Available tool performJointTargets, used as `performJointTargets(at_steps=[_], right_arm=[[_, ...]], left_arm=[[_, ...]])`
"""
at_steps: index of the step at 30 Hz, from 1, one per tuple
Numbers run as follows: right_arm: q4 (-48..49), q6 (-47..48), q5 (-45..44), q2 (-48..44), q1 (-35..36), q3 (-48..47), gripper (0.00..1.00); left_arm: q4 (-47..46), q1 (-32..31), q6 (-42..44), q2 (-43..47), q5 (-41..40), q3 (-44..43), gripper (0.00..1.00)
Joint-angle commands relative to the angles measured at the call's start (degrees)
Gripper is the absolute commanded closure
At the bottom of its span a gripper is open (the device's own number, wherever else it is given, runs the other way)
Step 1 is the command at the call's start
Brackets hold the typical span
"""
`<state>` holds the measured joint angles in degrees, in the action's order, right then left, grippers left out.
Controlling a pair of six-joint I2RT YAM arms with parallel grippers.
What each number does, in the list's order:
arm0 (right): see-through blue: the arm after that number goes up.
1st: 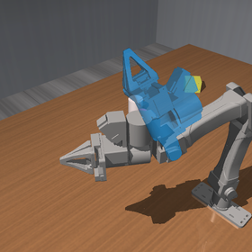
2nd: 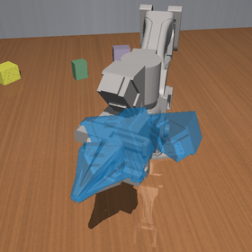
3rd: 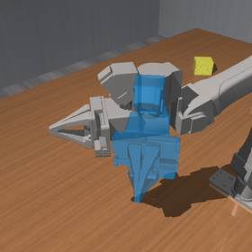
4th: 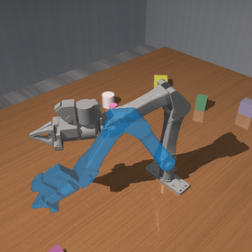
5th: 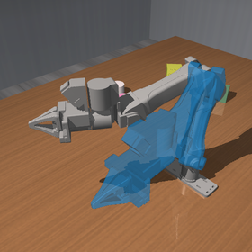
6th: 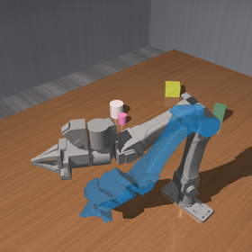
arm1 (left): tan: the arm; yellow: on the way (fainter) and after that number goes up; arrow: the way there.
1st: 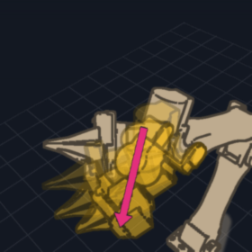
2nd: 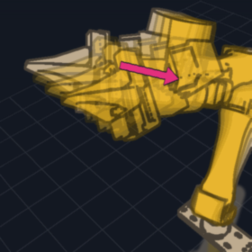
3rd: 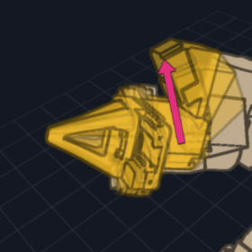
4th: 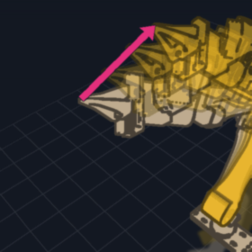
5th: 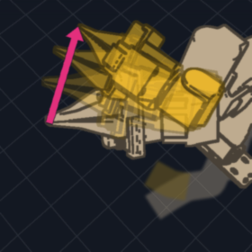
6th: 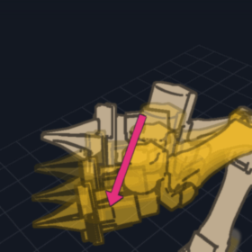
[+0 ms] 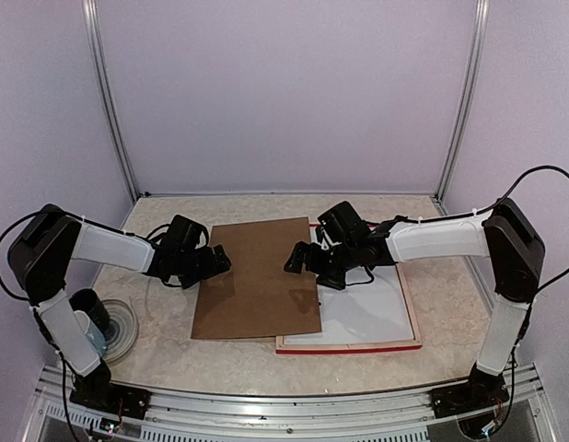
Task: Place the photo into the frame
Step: Pick up the backboard from the center of the board.
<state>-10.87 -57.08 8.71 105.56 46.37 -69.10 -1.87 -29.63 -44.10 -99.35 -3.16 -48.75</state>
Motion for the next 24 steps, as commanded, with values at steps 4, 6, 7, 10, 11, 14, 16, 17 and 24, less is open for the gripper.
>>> performJointTargets(at_steps=[4,6,7,10,11,14,16,17,24], right_arm=[[-2.2,1.9,-1.9,2.6,-1.0,-3.7,0.01],[-2.6,2.0,-3.2,2.8,-1.3,-3.8,0.01],[-2.9,2.1,-3.7,3.0,-1.5,-3.9,0.01],[-3.8,2.1,-5.2,3.2,-2.0,-4.2,0.01],[-4.0,2.1,-5.6,3.2,-2.0,-4.2,0.01],[-3.5,2.3,-5.2,3.8,-2.0,-4.0,0.01],[-3.4,2.5,-4.0,4.9,-2.1,-4.3,0.01],[-2.8,2.6,-3.2,5.4,-2.1,-4.3,0.01],[1.1,3.7,1.3,6.7,-2.1,-4.0,0.01]], left_arm=[[0.5,-0.7,0.2,-0.3,0.6,0.8,0.01],[0.5,-0.7,0.2,-0.2,0.4,0.9,0.01],[0.5,-0.7,0.3,-0.1,0.5,1.0,0.01],[0.7,-0.7,0.6,-0.1,0.4,1.2,0.01],[0.7,-0.7,0.6,-0.1,0.4,1.3,0.01],[0.5,-0.7,0.8,0.0,0.3,1.7,0.01],[0.3,-0.7,0.8,0.0,0.6,1.8,0.01],[0.2,-0.7,0.8,0.0,0.7,1.8,0.01],[-0.3,-0.7,0.9,-0.1,1.4,2.0,0.01]])
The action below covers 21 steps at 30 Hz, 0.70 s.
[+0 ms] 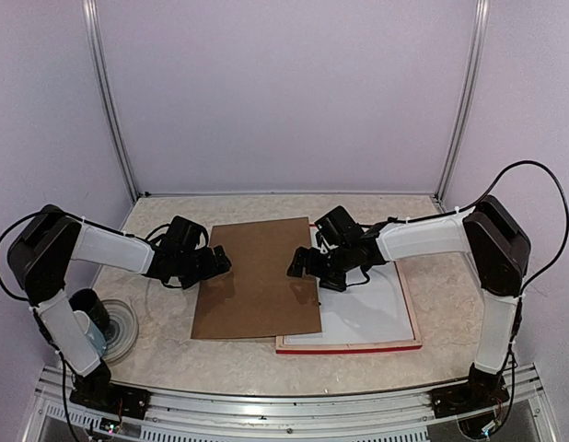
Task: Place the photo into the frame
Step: Pick up the backboard from the center of the board.
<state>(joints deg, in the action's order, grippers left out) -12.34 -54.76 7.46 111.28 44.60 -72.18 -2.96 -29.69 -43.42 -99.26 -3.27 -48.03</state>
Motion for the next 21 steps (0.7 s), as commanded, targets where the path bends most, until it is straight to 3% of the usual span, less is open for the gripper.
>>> performJointTargets(at_steps=[1,21], right_arm=[[3.0,1.5,2.8,0.8,-0.3,-0.8,0.01],[11.2,3.9,10.1,-10.0,-0.2,1.7,0.01]], left_arm=[[0.7,-0.6,0.3,-0.3,1.6,1.4,0.01],[-2.0,-1.8,-0.4,-1.8,3.6,3.1,0.01]])
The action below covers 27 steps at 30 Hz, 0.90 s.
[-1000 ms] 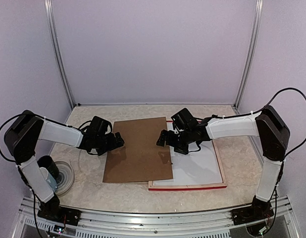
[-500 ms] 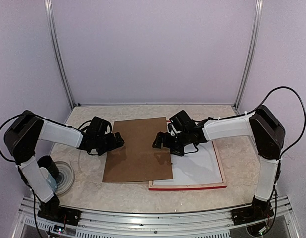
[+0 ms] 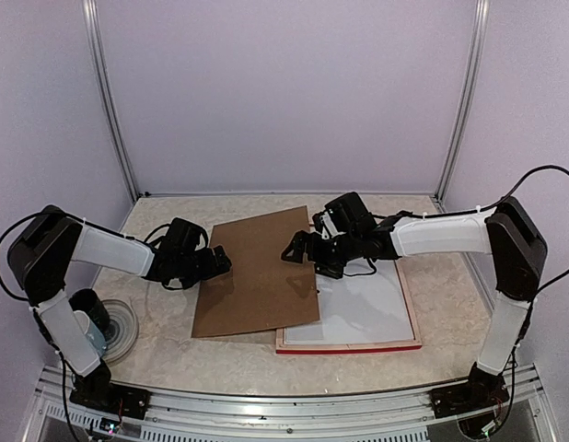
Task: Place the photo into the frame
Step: Pick up the backboard from the center of the board, then turn over the backboard.
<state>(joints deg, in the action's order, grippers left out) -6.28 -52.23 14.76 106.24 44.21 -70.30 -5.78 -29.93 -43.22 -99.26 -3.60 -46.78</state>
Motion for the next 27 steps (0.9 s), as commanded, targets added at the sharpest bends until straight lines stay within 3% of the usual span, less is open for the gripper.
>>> performJointTargets(at_steps=[1,10,27], right_arm=[[5.2,1.5,3.1,-5.5,0.3,-0.4,0.01],[5.1,4.1,7.3,-7.2,1.7,-4.6,0.01],[2.0,7.4,16.5,-2.2,7.6,-21.6,0.01]], left_arm=[[0.7,-1.7,-0.6,-1.8,4.6,2.0,0.01],[-0.6,-3.1,-1.8,-0.8,6.3,2.5,0.01],[-1.8,-5.6,-2.8,2.8,7.0,2.8,0.01]])
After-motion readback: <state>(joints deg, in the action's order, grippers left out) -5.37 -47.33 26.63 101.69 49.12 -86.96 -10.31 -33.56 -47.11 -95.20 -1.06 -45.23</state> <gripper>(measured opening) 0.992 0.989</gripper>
